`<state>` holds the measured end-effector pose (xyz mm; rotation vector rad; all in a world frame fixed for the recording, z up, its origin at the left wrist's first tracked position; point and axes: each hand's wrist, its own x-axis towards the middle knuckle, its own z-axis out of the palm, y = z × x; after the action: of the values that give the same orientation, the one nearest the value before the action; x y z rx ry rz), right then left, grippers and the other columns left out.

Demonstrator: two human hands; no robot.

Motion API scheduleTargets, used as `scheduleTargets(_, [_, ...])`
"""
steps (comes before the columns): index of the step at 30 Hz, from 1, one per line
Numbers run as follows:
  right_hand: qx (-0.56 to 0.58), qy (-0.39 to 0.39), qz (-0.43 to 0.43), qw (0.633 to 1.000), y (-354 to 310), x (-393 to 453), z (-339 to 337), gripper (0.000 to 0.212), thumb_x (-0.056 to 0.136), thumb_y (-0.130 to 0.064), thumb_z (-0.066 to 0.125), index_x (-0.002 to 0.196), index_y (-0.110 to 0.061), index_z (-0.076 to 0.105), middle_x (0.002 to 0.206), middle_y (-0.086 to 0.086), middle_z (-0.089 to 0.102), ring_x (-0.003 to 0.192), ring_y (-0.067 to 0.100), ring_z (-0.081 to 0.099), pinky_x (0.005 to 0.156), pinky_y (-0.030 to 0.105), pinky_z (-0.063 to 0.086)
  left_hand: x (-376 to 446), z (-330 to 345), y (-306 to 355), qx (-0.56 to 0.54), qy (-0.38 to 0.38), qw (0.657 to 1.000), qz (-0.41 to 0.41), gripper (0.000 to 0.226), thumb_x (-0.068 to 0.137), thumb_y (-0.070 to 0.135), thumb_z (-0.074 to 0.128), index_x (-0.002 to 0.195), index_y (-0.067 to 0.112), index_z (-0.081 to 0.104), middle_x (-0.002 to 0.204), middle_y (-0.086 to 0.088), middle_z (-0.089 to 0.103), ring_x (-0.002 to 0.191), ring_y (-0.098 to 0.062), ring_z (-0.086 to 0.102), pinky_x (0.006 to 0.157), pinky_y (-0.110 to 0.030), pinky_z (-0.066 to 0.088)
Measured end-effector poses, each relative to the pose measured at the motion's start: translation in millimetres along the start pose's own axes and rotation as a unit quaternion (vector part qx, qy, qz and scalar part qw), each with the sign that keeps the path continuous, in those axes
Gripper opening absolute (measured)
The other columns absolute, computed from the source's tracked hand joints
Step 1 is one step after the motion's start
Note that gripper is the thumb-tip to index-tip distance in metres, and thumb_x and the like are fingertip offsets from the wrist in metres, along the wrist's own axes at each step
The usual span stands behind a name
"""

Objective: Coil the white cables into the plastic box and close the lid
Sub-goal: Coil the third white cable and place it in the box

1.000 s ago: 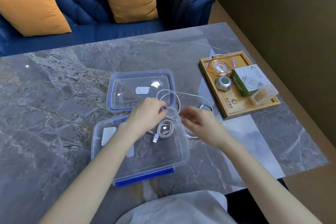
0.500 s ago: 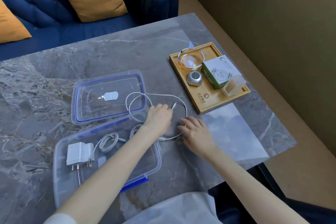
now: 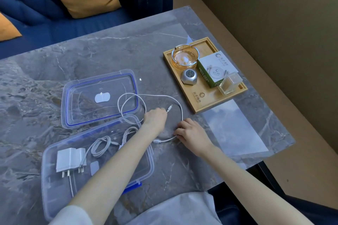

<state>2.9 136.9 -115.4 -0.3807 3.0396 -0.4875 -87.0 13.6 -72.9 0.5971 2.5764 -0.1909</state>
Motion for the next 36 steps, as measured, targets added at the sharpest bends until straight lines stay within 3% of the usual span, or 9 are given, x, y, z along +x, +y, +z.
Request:
scheduleTargets(3, [0.008, -0.029, 0.004, 1.000, 1, 3, -2, 0.014, 0.064, -0.010, 0.073, 0.073, -0.021, 0.071, 0.075, 0.001, 0.064, 0.072, 0.027, 0.061, 0.056, 0.029, 0.048, 0, -3, -8, -0.076, -0.026, 0.997, 0.004, 0.028, 0.087, 0.002, 0.040, 0.114, 0.000, 0.047, 0.124, -0.022, 0.054, 0.113, -0.039, 0.053, 0.090, -0.044, 0.044])
scheduleTargets(7, [0.072, -0.087, 0.056, 0.992, -7, 15, -18, 0.022, 0.083, -0.016, 0.052, 0.101, -0.013, 0.065, 0.102, 0.009, 0.065, 0.100, 0.029, 0.053, 0.081, 0.036, 0.044, -10, -20, -20, -0.302, 0.017, 0.952, 0.052, 0.005, 0.086, 0.008, 0.047, 0.089, 0.008, 0.052, 0.093, -0.015, 0.064, 0.085, -0.028, 0.057, 0.071, -0.031, 0.039])
scheduleTargets(10, [0.244, -0.042, 0.125, 0.961, -25, 25, -45, 0.037, 0.084, -0.014, 0.052, 0.121, -0.018, 0.055, 0.115, 0.002, 0.064, 0.106, 0.019, 0.054, 0.086, 0.026, 0.040, -27, -44, -25, -0.546, 0.050, 0.835, 0.050, 0.021, 0.083, -0.001, 0.050, 0.072, 0.016, 0.044, 0.061, 0.001, 0.063, 0.053, -0.010, 0.054, 0.055, -0.023, 0.039])
scheduleTargets(13, [0.416, 0.009, 0.120, 0.901, -55, 38, -71, 0.041, 0.086, -0.009, 0.054, 0.122, -0.027, 0.051, 0.113, -0.014, 0.059, 0.100, -0.002, 0.054, 0.092, 0.015, 0.037, -48, -68, -31, -0.675, 0.083, 0.729, 0.074, 0.021, 0.085, -0.004, 0.045, 0.076, 0.015, 0.046, 0.051, 0.005, 0.063, 0.051, -0.007, 0.057, 0.061, -0.021, 0.048])
scheduleTargets(17, [0.524, 0.016, 0.092, 0.847, -83, 51, -82, 0.028, 0.087, -0.009, 0.053, 0.113, -0.017, 0.060, 0.113, -0.004, 0.063, 0.109, 0.006, 0.054, 0.102, 0.031, 0.038, -73, -95, -38, -0.819, 0.091, 0.555, 0.117, 0.024, 0.091, -0.001, 0.036, 0.086, 0.010, 0.057, 0.048, 0.008, 0.051, 0.047, -0.008, 0.047, 0.054, -0.020, 0.041])
scheduleTargets(23, [0.494, 0.014, 0.066, 0.867, -97, 52, -86, 0.022, 0.091, -0.025, 0.048, 0.089, -0.013, 0.066, 0.083, -0.003, 0.069, 0.086, 0.011, 0.059, 0.089, 0.035, 0.044, -95, -120, -63, -0.900, 0.105, 0.400, 0.138, 0.027, 0.096, 0.017, 0.034, 0.075, 0.014, 0.051, 0.045, 0.009, 0.038, 0.036, -0.003, 0.030, 0.039, -0.016, 0.022])
scheduleTargets(26, [0.442, 0.013, 0.050, 0.895, -98, 50, -92, 0.021, 0.094, -0.026, 0.048, 0.086, -0.022, 0.066, 0.071, -0.005, 0.064, 0.071, 0.007, 0.054, 0.072, 0.025, 0.042, -104, -119, -77, -0.907, 0.100, 0.390, 0.127, 0.031, 0.097, 0.025, 0.033, 0.071, 0.017, 0.047, 0.041, 0.009, 0.035, 0.033, -0.003, 0.027, 0.035, -0.015, 0.020])
scheduleTargets(32, [0.461, -0.078, 0.029, 0.883, -106, 49, -107, 0.022, 0.093, -0.026, 0.051, 0.090, -0.018, 0.071, 0.045, -0.011, 0.035, 0.044, 0.004, 0.036, 0.046, 0.020, 0.041, -128, -111, -89, -0.880, 0.065, 0.462, 0.091, 0.039, 0.096, 0.037, 0.030, 0.074, 0.013, 0.051, 0.034, 0.005, 0.044, 0.028, -0.007, 0.031, 0.035, -0.017, 0.027])
scheduleTargets(36, [0.415, -0.109, 0.085, 0.899, -103, 55, -111, 0.035, 0.084, -0.047, 0.058, 0.063, -0.021, 0.069, 0.040, -0.009, 0.036, 0.038, 0.009, 0.036, 0.045, 0.026, 0.039, -145, -108, -89, -0.875, 0.042, 0.473, 0.093, 0.053, 0.096, 0.040, 0.030, 0.065, 0.011, 0.060, 0.038, -0.001, 0.059, 0.028, -0.010, 0.043, 0.036, -0.016, 0.033])
